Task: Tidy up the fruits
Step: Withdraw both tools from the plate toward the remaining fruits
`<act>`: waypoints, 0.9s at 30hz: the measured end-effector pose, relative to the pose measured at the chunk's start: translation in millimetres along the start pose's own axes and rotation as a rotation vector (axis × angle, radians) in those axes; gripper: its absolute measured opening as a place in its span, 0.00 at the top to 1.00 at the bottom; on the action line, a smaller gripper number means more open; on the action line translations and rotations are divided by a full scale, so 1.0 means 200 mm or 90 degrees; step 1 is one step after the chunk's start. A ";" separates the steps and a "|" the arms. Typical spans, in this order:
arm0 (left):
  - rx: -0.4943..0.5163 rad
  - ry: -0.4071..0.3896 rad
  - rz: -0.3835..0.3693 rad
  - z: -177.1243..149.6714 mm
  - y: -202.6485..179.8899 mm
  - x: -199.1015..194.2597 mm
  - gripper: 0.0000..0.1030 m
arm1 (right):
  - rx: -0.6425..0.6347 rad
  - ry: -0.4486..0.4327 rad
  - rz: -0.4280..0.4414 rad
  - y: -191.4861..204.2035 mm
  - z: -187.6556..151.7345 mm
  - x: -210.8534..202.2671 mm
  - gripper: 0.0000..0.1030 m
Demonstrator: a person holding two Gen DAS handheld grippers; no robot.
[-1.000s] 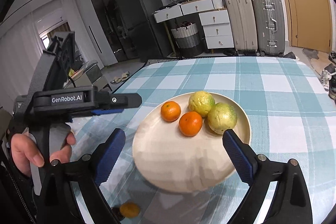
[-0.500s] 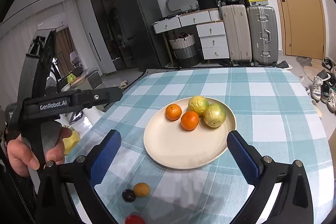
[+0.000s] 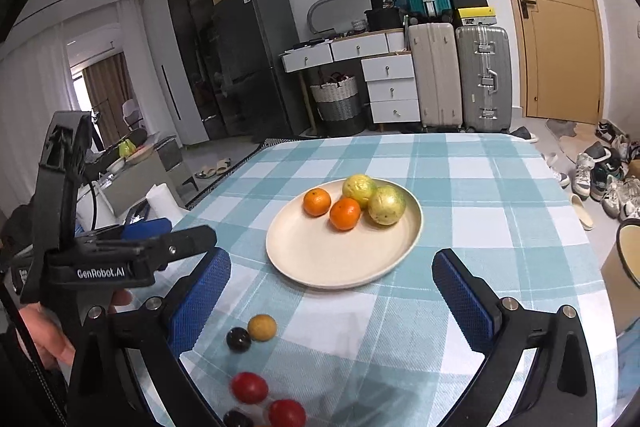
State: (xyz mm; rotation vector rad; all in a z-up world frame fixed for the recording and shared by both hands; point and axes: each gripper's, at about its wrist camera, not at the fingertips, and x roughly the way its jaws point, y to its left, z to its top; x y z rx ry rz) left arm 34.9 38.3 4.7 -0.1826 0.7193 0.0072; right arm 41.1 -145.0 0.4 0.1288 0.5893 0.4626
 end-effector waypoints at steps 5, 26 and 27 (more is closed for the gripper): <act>0.006 0.023 -0.010 -0.09 -0.01 0.01 0.01 | 0.019 0.012 0.001 -0.02 -0.06 -0.04 0.00; 0.072 0.097 -0.091 -0.49 -0.02 -0.05 0.01 | 0.030 0.071 -0.002 -0.02 -0.25 -0.08 0.00; 0.073 0.101 -0.096 -0.50 -0.03 -0.05 0.01 | 0.027 0.071 -0.003 -0.01 -0.26 -0.08 0.00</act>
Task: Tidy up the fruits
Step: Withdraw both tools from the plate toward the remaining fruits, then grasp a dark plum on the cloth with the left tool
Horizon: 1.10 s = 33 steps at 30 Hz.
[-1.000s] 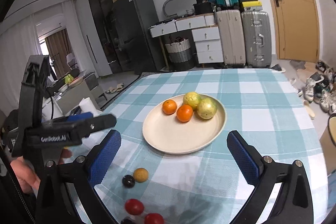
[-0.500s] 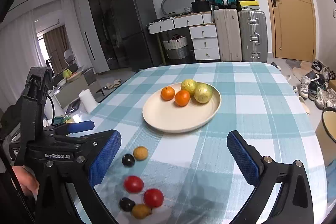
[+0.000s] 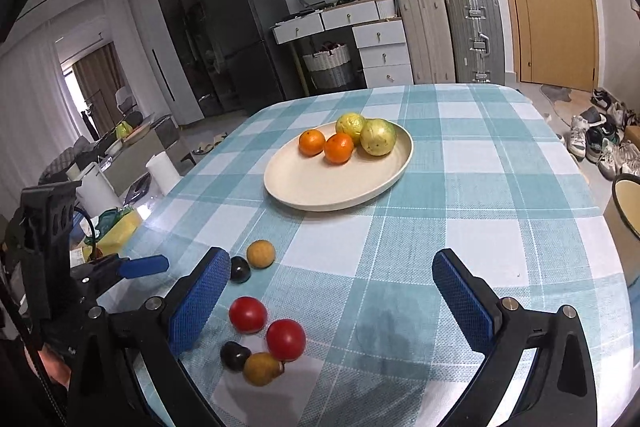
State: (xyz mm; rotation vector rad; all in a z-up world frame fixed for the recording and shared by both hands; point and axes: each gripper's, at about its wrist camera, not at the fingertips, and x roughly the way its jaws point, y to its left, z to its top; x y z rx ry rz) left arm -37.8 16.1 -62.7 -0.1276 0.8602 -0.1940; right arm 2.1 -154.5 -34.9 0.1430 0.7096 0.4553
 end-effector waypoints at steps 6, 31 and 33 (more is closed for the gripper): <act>0.014 0.034 -0.021 -0.05 -0.04 0.04 0.01 | 0.002 0.016 0.007 0.02 -0.02 0.02 0.00; 0.101 0.077 -0.029 -0.10 -0.20 0.16 0.24 | 0.019 0.020 0.012 0.00 -0.05 0.03 0.00; 0.101 0.075 -0.039 -0.10 -0.21 0.16 0.31 | 0.023 0.022 0.011 -0.01 -0.05 0.03 0.00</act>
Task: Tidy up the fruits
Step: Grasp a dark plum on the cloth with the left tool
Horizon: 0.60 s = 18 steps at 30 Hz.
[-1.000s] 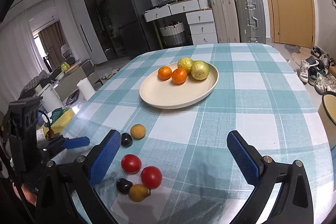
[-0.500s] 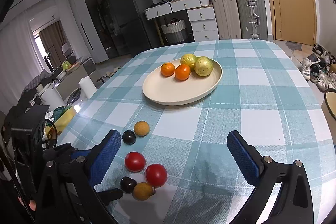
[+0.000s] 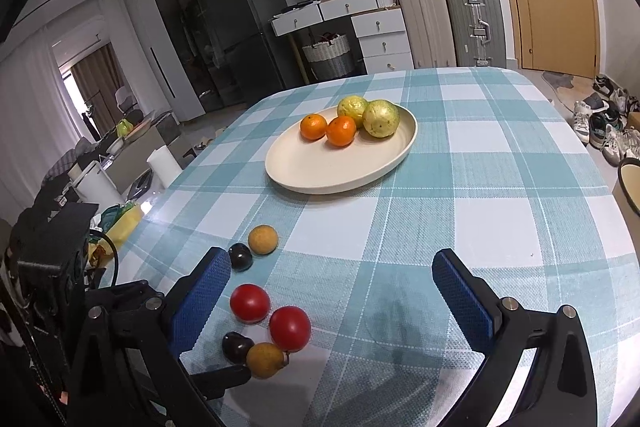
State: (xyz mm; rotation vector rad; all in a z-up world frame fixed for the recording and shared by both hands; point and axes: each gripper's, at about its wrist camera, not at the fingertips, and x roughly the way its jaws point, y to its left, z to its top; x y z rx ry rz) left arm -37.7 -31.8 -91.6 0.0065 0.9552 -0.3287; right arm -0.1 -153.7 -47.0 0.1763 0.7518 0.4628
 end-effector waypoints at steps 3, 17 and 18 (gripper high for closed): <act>0.005 -0.005 -0.032 0.00 0.00 0.00 0.48 | 0.007 0.002 0.002 -0.01 0.00 0.01 0.00; 0.009 -0.015 -0.088 -0.02 0.01 -0.02 0.78 | 0.009 0.011 0.003 -0.02 -0.02 0.02 0.00; 0.007 -0.016 -0.090 -0.02 0.02 -0.02 0.78 | 0.009 0.011 0.002 -0.02 -0.02 0.02 0.00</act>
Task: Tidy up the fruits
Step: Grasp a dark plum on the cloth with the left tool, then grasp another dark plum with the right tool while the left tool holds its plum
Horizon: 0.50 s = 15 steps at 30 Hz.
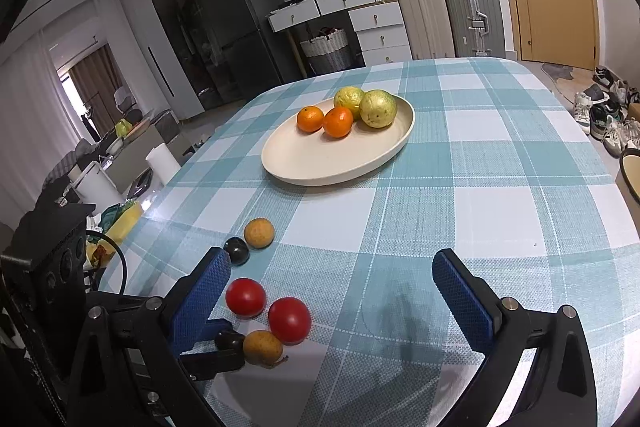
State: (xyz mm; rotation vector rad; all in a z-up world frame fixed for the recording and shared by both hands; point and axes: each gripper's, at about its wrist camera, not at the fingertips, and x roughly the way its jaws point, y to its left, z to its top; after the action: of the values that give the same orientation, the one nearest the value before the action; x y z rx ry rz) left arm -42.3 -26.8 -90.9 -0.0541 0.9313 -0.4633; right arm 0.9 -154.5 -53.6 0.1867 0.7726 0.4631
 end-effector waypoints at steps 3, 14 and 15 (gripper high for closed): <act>-0.006 -0.007 -0.018 -0.01 0.02 -0.03 0.78 | 0.000 0.002 0.004 0.01 0.00 0.00 0.00; -0.059 -0.074 0.027 0.00 0.21 -0.22 0.78 | -0.003 0.011 0.042 0.10 0.04 0.03 0.00; -0.068 -0.080 0.033 0.00 0.24 -0.25 0.78 | -0.004 0.017 0.049 0.12 0.04 0.04 0.00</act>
State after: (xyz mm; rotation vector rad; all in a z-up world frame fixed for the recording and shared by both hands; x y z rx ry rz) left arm -49.4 36.5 -65.0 -0.1536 0.8312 -0.3577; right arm 4.3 -130.1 -44.8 0.2049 0.7913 0.5417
